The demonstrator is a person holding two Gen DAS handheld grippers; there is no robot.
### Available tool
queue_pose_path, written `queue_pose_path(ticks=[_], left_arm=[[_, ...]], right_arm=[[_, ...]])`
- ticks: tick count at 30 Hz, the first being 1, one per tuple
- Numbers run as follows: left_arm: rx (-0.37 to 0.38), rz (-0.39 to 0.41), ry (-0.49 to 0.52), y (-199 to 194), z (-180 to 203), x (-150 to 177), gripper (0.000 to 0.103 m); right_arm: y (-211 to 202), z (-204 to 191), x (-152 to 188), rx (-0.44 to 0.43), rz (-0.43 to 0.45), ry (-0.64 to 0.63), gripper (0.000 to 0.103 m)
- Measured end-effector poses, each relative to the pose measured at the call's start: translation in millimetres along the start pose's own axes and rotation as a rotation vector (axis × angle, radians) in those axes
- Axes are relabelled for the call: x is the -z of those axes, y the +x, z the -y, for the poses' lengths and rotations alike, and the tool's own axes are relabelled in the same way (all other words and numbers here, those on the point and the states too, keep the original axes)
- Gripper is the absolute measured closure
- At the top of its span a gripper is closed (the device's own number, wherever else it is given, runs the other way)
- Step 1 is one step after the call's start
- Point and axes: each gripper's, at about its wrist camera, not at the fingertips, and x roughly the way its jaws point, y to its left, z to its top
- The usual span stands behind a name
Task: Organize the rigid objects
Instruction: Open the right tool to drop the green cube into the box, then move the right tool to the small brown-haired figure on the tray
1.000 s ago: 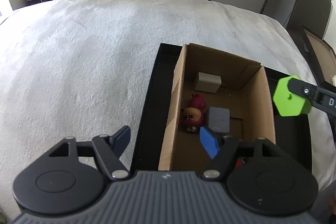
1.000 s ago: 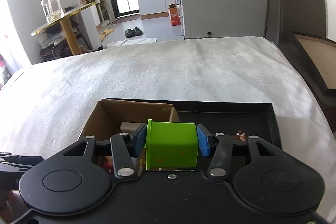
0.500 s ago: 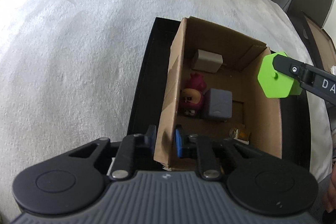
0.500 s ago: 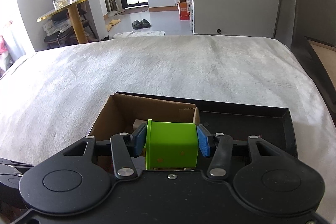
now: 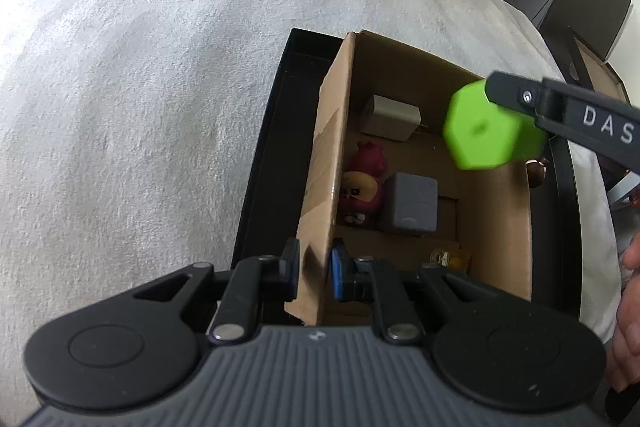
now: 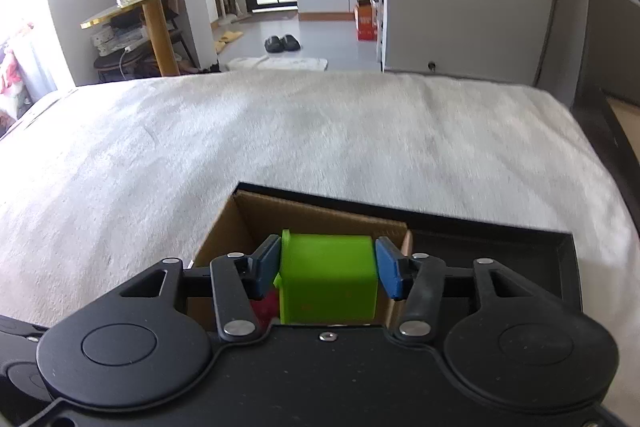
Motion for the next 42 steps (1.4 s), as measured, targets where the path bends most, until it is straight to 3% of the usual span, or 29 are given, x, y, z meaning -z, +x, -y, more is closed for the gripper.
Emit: queue_pose_path(ticks=[5,7,13,20,27,42], left_arm=[[0.003,0.001,0.000,0,0,1,0.088],[-0.001,0.003,0.000,-1,0,1,0.088],[-0.015,0.013,0.008,-4,3,2,0.087],[-0.023,0.051,0.018,-21,5,3,0.087],[-0.064,0.080,0.008,-36,12,2,0.084],[-0.140,0.123,0.015,-49,34,-11,0.081]], right_arm=[[-4,-1,4,0.001,0.000,-0.004,0.039],[-7,2,8,0.010,-0.001,-0.002,0.029],[-20,18,15,0.032,0.015,0.016,0.020],[-33,43,29,0.050,0.030,0.072,0.019],[-44,64,44,0.072,0.068,0.101,0.011],[-38,106,57,0.090,0.067,0.186,0.011]])
